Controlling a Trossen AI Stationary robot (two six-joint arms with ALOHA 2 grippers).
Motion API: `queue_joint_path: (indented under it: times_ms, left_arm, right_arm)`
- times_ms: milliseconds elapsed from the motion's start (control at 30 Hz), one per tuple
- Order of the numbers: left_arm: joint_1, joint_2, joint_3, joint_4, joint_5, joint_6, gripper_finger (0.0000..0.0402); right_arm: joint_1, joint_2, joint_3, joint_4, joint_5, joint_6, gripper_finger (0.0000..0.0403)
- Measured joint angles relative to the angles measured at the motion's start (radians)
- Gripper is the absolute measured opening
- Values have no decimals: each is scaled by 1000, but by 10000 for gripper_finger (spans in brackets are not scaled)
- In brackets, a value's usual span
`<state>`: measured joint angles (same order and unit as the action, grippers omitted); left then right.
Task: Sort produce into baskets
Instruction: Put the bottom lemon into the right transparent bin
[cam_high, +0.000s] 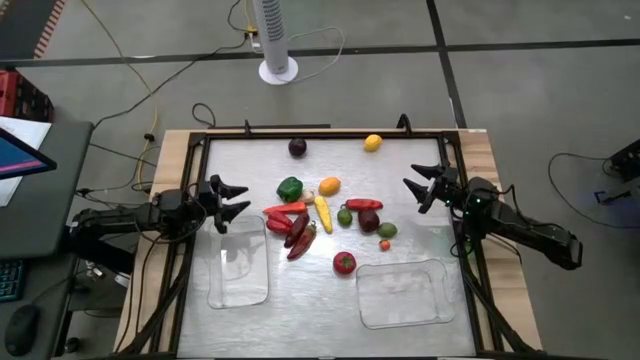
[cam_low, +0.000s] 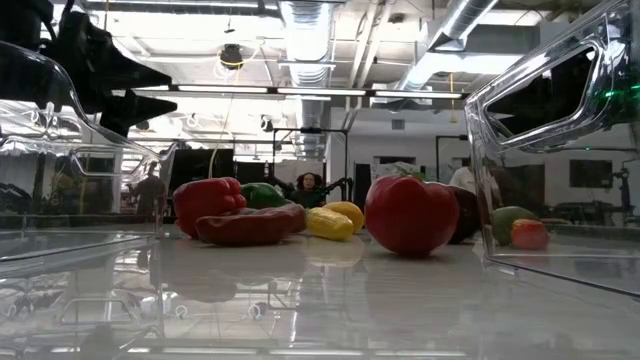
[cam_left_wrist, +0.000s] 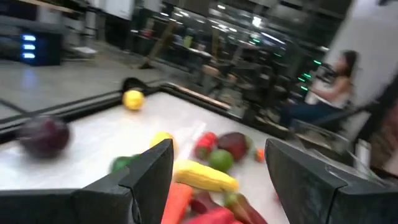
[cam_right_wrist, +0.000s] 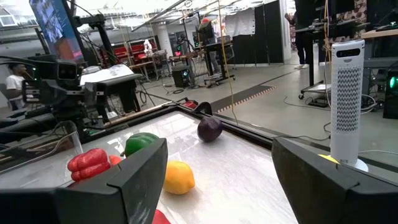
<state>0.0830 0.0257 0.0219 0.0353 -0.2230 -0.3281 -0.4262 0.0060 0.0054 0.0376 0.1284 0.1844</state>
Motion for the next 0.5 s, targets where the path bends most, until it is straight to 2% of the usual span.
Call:
queue_joint_path:
  times_ms: [267, 400, 500]
  left_arm:
    - [0, 0, 0, 5, -89, 35, 240]
    - [0, 0, 0, 11, -73, 45, 240]
    - [0, 0, 0, 59, -16, 181, 240]
  right_arm:
    - [-3, 0, 0, 34, 7, -6, 317]
    - [-4, 0, 0, 84, 7, -6, 317]
    - [-4, 0, 0, 98, 7, -6, 317]
